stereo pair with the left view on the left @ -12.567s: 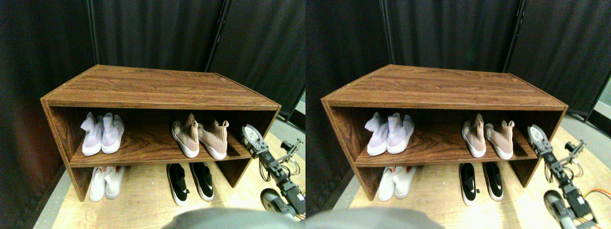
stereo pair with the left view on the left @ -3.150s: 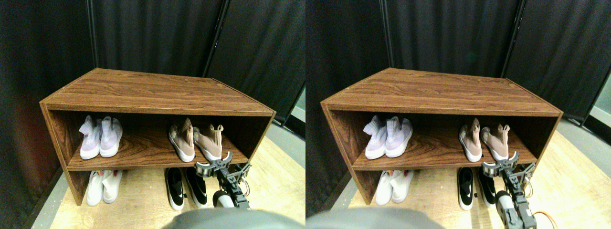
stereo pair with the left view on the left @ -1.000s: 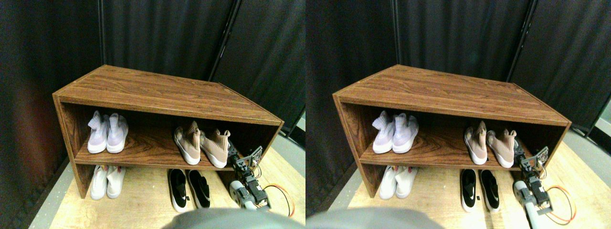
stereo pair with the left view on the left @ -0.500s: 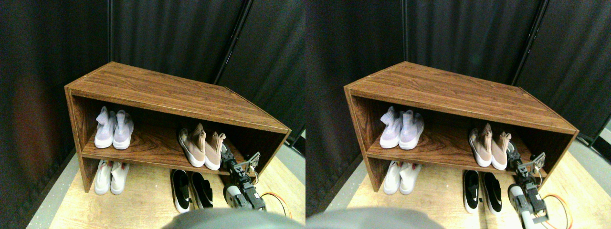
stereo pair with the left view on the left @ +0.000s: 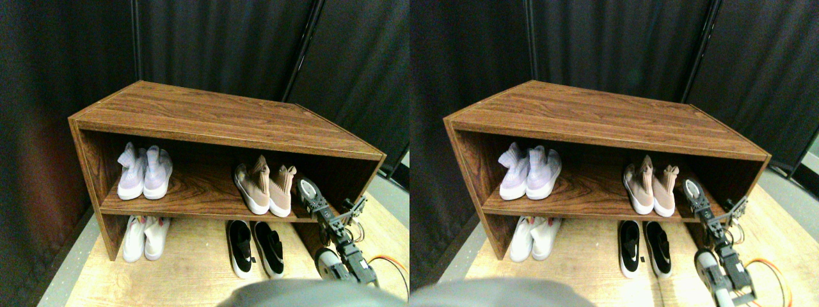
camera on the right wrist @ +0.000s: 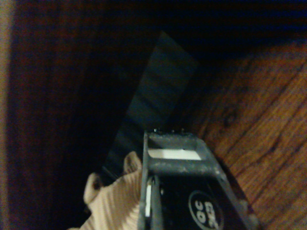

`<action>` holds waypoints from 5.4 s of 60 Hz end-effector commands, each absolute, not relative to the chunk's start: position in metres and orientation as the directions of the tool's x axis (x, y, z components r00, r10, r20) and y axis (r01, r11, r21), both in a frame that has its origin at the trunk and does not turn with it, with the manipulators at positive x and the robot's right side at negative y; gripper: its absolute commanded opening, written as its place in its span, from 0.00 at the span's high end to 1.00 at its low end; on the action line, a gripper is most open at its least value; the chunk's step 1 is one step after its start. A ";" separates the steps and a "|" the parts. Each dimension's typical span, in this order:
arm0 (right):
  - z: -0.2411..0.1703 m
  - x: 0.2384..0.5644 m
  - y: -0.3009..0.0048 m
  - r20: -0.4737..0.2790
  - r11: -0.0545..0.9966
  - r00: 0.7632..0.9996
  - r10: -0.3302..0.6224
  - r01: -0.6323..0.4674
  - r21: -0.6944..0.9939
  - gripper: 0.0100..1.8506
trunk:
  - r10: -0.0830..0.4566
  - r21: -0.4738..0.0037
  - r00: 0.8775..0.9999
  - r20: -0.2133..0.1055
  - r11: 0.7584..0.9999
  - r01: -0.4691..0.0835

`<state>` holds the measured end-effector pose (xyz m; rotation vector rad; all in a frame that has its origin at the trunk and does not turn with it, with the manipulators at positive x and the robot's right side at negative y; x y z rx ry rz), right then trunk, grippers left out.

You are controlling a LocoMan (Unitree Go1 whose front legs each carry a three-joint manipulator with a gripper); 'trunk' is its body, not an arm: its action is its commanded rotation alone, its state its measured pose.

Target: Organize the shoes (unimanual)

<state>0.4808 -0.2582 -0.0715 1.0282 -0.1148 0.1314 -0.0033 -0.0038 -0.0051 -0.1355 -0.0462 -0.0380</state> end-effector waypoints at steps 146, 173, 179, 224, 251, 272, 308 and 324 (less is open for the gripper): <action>-0.228 0.479 -0.245 -0.255 0.355 0.967 -0.015 0.244 0.903 0.97 | -0.006 -0.158 0.999 -0.053 0.987 -0.003; -0.222 0.481 -0.239 -0.237 0.376 0.972 0.007 0.217 0.901 0.97 | -0.012 -0.154 0.998 -0.054 0.988 0.003; -0.219 0.480 -0.243 -0.224 0.370 0.974 -0.014 0.213 0.904 0.97 | -0.018 -0.150 0.999 -0.049 0.989 0.011; -0.098 0.382 -0.223 0.068 0.449 0.975 0.210 -0.158 0.879 0.97 | -0.062 -0.120 0.997 0.055 0.990 0.068; -0.055 0.369 -0.207 0.235 0.461 0.927 0.293 -0.352 0.814 0.97 | -0.052 -0.138 0.995 0.086 0.988 0.064; -0.054 0.370 -0.200 0.221 0.421 0.935 0.279 -0.326 0.847 0.97 | -0.054 -0.135 0.996 0.071 0.989 0.064; -0.055 0.363 -0.206 0.234 0.469 0.940 0.247 -0.328 0.820 0.97 | -0.073 -0.118 0.995 0.061 0.990 0.080; -0.054 0.364 -0.206 0.235 0.480 0.941 0.245 -0.328 0.814 0.97 | -0.076 -0.119 0.995 0.058 0.989 0.083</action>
